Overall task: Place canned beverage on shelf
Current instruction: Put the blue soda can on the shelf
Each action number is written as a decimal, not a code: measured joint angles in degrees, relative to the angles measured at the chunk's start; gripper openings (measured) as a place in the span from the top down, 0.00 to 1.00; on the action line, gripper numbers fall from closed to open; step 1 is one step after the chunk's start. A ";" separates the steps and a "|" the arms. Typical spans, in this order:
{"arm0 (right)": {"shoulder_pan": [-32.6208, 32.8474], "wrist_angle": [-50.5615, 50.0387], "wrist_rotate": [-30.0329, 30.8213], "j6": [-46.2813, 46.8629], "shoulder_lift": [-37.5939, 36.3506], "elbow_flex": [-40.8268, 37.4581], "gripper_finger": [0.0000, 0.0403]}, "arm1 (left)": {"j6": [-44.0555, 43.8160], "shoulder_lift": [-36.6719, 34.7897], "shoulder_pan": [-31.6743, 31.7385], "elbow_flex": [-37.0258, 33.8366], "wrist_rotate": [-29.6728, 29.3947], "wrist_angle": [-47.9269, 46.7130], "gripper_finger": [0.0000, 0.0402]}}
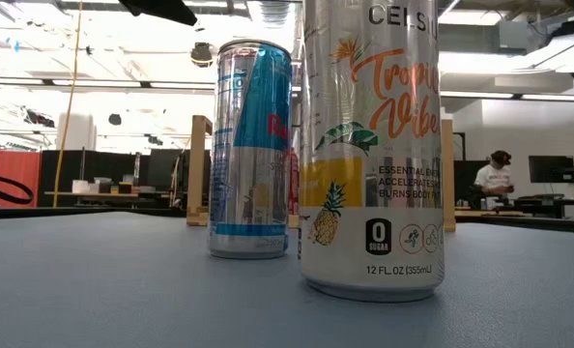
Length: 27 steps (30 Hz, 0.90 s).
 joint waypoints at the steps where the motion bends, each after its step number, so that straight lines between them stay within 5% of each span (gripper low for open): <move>1: -1.11 0.60 -0.58 -1.63 1.16 0.00 0.70 | 0.00 0.00 0.04 0.00 -0.03 0.00 0.15; 14: -7.80 2.09 0.02 -12.81 16.55 9.87 0.70 | 0.20 0.00 3.56 0.00 -1.04 -0.21 0.15; 27: -9.00 -3.07 -1.35 -13.75 21.85 18.76 0.70 | 0.21 -0.01 6.11 0.00 -0.05 -2.07 0.15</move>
